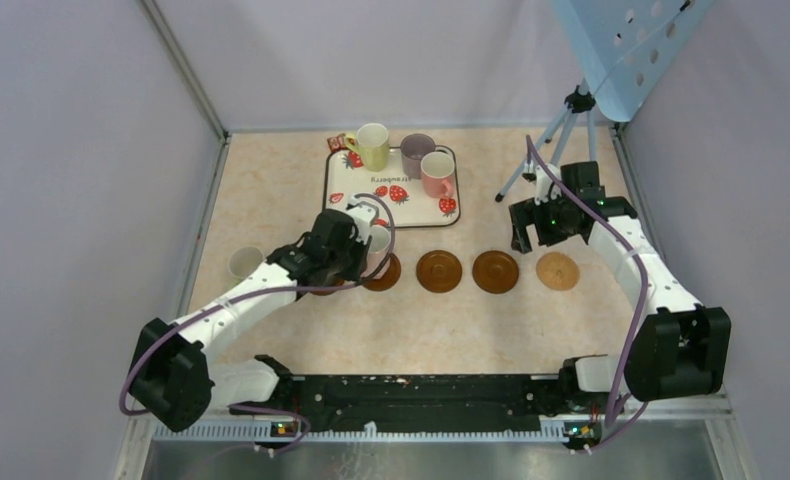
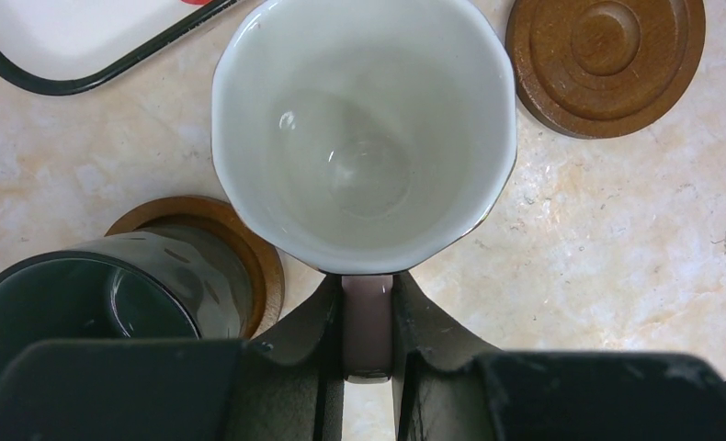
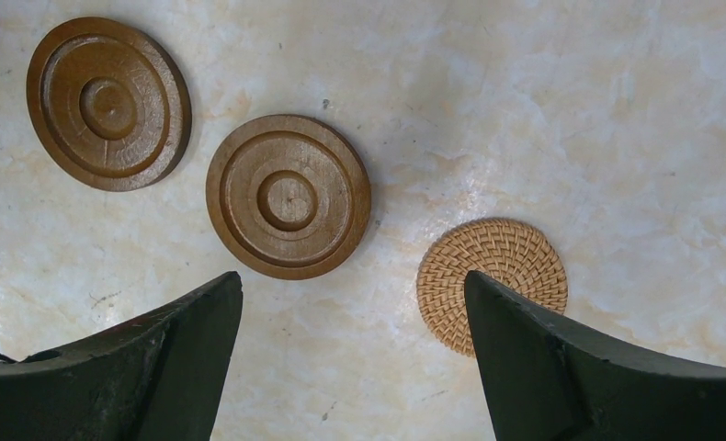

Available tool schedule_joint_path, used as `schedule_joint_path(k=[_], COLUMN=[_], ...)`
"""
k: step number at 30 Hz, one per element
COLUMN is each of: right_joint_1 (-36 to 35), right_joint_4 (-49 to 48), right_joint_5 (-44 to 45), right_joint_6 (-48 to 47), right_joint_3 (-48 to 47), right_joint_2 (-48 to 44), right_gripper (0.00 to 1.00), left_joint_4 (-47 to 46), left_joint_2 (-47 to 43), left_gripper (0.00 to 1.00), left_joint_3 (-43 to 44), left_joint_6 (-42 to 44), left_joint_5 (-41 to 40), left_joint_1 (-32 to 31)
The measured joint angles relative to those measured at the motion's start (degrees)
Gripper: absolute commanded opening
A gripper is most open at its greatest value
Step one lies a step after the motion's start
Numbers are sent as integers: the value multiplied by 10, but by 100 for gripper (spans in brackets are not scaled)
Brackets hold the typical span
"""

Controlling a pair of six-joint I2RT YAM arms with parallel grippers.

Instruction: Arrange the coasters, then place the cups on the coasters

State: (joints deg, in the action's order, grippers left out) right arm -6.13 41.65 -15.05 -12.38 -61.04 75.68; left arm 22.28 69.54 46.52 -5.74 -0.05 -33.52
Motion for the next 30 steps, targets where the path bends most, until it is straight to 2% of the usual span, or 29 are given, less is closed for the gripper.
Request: schedule_joint_path(k=[17, 19, 23, 26, 30], right_joint_1=[0, 0, 0, 0, 0], right_joint_4=[-1, -1, -1, -1, -1], right_joint_5=[0, 0, 0, 0, 0], right_joint_6=[0, 0, 0, 0, 0], right_joint_3=[0, 0, 0, 0, 0], right_joint_2=[0, 0, 0, 0, 0], right_gripper=[89, 89, 90, 90, 90], left_joint_4=[-75, -78, -82, -82, -77], left_joint_2=[-14, -16, -17, -25, -41], left_gripper=[1, 18, 42, 51, 54], left_joint_3=[-56, -59, -62, -63, -63], left_joint_6=[18, 21, 28, 32, 38], left_joint_5=[17, 17, 17, 16, 14], left_joint_1=[-1, -2, -2, -2, -2])
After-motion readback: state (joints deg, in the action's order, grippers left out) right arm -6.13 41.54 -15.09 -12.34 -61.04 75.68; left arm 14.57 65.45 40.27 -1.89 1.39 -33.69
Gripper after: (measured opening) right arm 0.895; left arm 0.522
